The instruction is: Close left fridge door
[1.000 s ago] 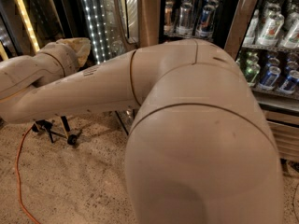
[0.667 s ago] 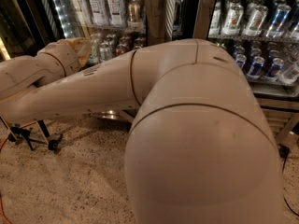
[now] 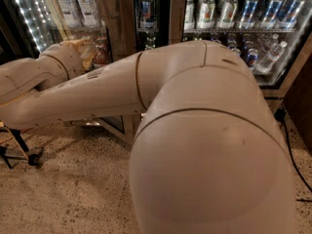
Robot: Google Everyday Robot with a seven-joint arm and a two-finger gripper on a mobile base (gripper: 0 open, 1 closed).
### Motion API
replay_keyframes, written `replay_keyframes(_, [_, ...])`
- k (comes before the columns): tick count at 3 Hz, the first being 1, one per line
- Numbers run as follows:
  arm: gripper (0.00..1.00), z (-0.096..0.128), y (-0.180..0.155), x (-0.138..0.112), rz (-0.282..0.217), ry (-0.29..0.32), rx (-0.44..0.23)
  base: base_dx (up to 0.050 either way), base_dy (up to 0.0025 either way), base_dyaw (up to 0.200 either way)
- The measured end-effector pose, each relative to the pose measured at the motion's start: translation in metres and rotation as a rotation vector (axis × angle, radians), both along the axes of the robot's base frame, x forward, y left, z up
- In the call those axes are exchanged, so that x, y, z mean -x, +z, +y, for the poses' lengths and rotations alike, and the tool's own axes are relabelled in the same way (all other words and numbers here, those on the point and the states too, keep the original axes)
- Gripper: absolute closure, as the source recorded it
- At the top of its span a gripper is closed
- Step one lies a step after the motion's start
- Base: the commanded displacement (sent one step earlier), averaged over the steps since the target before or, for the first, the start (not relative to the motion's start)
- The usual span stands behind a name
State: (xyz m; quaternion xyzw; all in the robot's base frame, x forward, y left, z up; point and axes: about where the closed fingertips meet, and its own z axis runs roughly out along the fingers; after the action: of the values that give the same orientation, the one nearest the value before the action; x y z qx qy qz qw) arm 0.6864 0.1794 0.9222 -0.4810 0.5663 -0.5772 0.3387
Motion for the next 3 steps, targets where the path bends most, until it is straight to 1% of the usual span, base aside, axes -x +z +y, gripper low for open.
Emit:
replay_keyframes(1, [1.00, -0.0017, -0.0020, -0.0052, 0.005, 0.008, -0.046, 0.000, 0.00000, 0.000])
replay_keyframes(2, [1.00, -0.0017, -0.0020, -0.0052, 0.005, 0.008, -0.046, 0.038, -0.00014, 0.003])
replay_keyframes(3, [1.00, -0.0017, -0.0020, -0.0052, 0.005, 0.008, -0.046, 0.048, -0.00001, -0.002])
